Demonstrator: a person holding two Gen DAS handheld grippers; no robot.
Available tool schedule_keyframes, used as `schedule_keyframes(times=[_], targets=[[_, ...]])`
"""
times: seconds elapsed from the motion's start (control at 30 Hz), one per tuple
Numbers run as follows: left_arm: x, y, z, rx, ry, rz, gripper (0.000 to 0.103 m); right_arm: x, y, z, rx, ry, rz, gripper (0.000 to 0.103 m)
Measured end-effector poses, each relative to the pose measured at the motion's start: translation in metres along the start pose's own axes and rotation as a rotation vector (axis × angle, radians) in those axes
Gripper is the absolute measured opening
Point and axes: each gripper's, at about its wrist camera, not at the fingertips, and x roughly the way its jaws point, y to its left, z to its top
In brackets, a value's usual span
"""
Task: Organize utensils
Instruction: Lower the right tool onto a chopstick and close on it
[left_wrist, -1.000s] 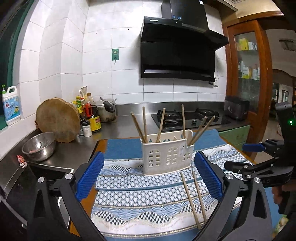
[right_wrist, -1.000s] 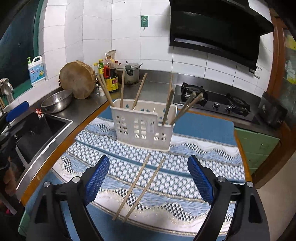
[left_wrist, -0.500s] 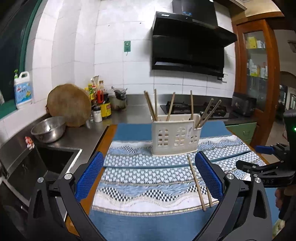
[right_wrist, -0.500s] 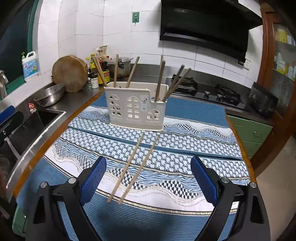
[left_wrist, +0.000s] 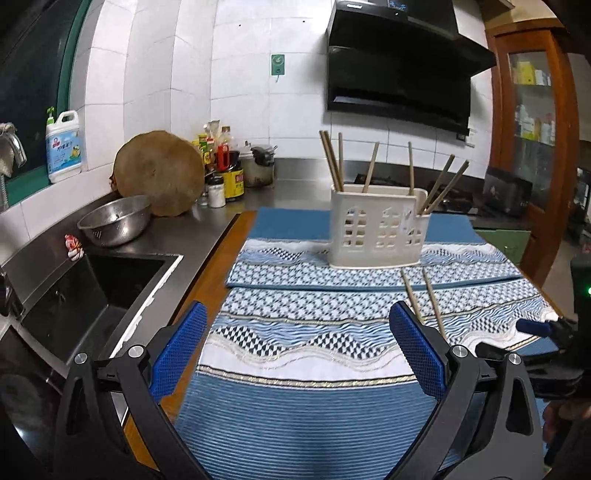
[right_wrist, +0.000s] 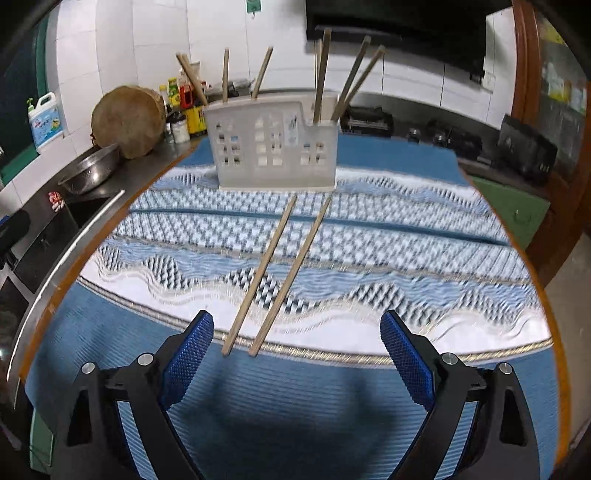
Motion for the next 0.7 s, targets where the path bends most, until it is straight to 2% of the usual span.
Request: schedule_keyframes(times=[0.23, 0.5, 0.7], targets=[[0.012, 0.014, -0.012, -0.043, 0.035, 0.017, 0.098, 0.02, 0.004, -0.005, 0.029, 0.033, -0.01, 0.065], [0.023, 0.027, -0.024, -0.081, 0.061, 0.016, 0.098, 0.04, 0.01, 0.004, 0.065, 0.062, 0.019, 0.035], [0.028, 0.036, -0.031, -0.103, 0.08, 0.021, 0.098, 0.057, 0.018, 0.01, 0.069, 0.087, 0.008, 0.025]])
